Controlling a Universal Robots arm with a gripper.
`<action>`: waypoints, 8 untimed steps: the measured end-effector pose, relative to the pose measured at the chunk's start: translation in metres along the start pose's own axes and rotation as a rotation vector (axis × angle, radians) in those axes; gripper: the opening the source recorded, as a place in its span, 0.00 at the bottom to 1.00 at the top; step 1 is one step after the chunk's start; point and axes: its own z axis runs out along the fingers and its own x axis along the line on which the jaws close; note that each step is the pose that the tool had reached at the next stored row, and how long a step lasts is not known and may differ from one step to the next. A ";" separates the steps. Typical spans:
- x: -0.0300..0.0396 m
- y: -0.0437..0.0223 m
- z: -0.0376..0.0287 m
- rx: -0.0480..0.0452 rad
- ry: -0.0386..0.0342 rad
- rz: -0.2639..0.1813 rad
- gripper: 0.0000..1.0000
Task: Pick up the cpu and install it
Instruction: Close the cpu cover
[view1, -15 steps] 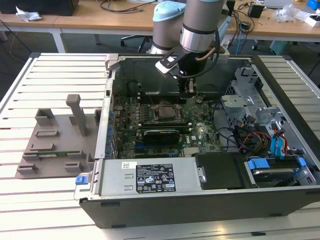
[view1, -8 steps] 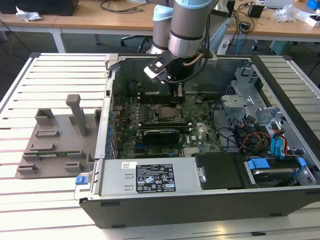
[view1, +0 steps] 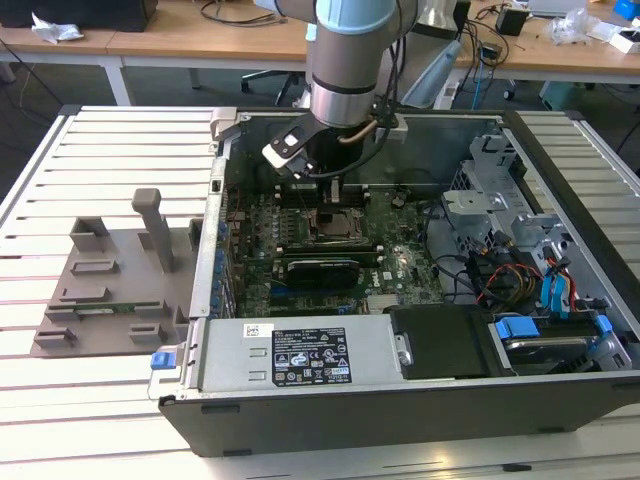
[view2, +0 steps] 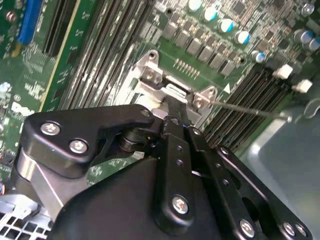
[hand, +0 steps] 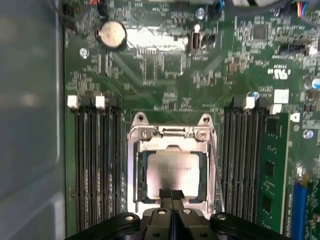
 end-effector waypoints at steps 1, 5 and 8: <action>0.0001 -0.0031 0.0021 0.0000 -0.0001 0.000 0.11; 0.0002 -0.0051 0.0047 0.0006 -0.0005 0.000 0.11; 0.0001 0.0008 0.0045 0.0000 -0.0002 0.000 0.11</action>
